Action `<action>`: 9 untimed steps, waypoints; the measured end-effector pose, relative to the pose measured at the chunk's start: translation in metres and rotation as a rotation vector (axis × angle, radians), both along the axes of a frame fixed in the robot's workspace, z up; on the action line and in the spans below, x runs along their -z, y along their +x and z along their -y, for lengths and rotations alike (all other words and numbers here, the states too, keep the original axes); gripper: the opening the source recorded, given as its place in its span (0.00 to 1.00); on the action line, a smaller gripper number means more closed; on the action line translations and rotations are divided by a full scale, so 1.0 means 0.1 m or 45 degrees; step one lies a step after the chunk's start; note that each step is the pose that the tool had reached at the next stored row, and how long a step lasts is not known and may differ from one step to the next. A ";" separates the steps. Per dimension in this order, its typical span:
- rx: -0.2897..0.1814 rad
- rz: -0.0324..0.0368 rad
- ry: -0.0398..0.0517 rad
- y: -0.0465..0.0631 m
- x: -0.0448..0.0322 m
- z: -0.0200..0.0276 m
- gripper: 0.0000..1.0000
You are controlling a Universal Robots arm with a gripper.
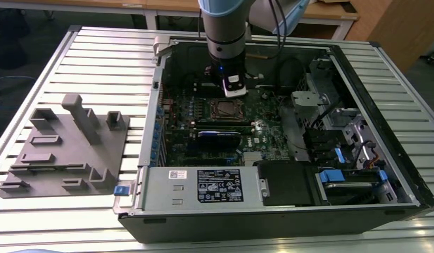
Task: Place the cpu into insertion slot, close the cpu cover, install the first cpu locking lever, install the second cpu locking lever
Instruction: 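Install the first cpu locking lever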
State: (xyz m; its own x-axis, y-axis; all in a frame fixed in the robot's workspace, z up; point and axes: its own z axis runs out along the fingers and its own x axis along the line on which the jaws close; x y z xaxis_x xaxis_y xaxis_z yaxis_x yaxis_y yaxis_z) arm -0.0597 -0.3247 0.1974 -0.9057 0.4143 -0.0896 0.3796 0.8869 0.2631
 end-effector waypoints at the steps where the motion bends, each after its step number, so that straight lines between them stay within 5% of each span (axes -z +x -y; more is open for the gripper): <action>1: 0.000 0.0004 0.000 0.00 0.001 0.000 0.11; 9: 0.002 0.0006 0.001 -0.03 0.005 -0.009 0.11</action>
State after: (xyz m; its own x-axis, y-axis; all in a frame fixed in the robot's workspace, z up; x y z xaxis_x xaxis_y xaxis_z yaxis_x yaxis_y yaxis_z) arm -0.0628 -0.3238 0.1968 -0.9051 0.4156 -0.0898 0.3808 0.8862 0.2637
